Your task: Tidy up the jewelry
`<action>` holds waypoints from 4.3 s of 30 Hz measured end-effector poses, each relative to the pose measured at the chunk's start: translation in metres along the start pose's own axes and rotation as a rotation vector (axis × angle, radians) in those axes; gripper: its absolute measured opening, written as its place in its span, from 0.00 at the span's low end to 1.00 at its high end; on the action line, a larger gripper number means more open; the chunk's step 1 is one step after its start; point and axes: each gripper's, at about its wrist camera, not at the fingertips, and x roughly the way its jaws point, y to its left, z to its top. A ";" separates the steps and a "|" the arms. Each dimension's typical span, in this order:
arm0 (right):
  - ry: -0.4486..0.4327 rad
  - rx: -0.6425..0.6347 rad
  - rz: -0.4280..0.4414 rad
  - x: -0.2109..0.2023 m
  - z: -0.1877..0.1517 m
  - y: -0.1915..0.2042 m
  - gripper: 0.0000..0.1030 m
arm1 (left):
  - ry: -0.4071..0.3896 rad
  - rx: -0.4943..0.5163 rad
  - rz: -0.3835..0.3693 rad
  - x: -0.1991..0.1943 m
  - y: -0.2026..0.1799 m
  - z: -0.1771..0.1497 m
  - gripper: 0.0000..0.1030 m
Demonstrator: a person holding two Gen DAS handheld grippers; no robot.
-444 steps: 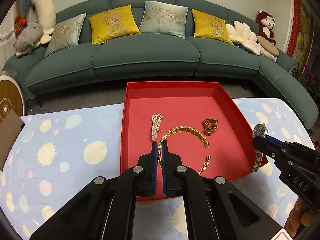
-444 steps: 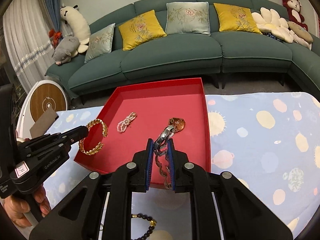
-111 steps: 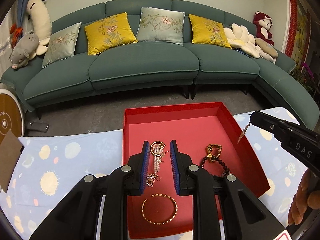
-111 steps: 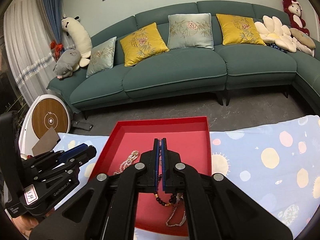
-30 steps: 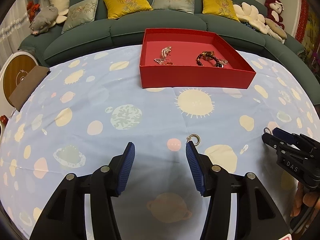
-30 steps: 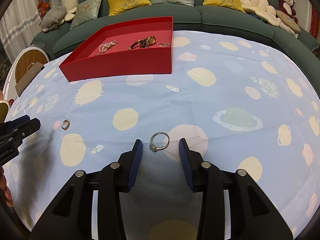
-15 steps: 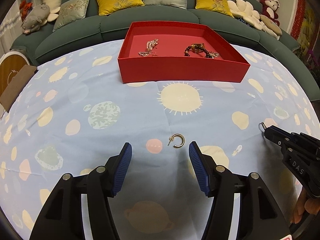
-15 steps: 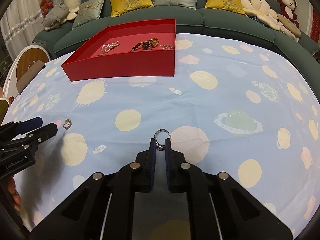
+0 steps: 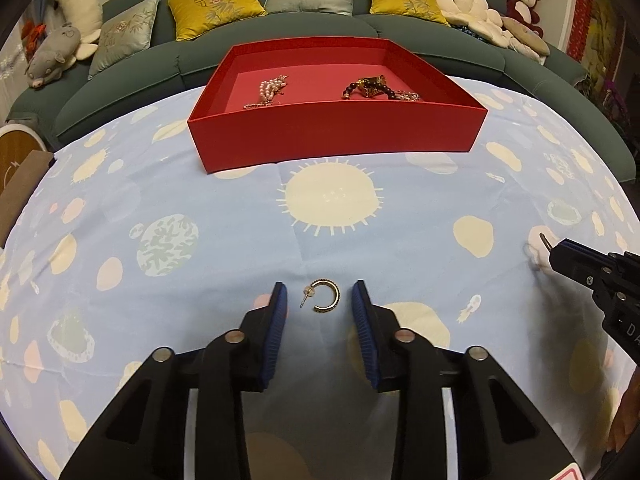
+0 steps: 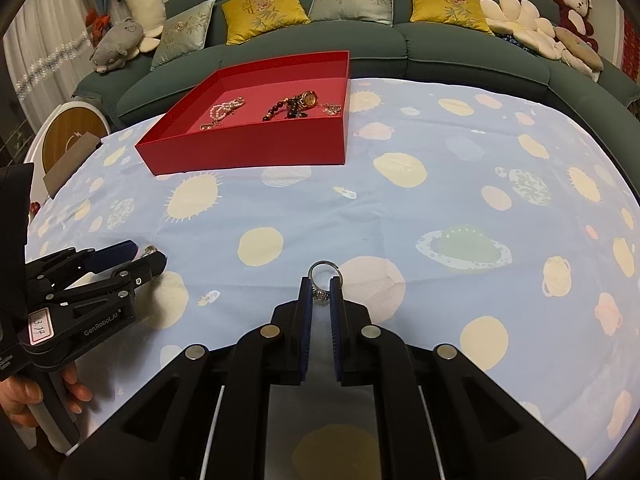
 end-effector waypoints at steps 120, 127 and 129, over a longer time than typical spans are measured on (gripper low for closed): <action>-0.250 -0.012 0.049 -0.082 0.096 0.029 0.40 | -0.274 0.021 0.196 -0.110 0.012 0.096 0.42; -0.222 -0.025 0.027 -0.088 0.053 0.029 0.50 | -0.199 -0.035 0.178 -0.109 0.021 0.050 0.49; -0.204 -0.014 0.025 -0.086 0.041 0.030 0.50 | -0.185 -0.044 0.181 -0.107 0.021 0.040 0.49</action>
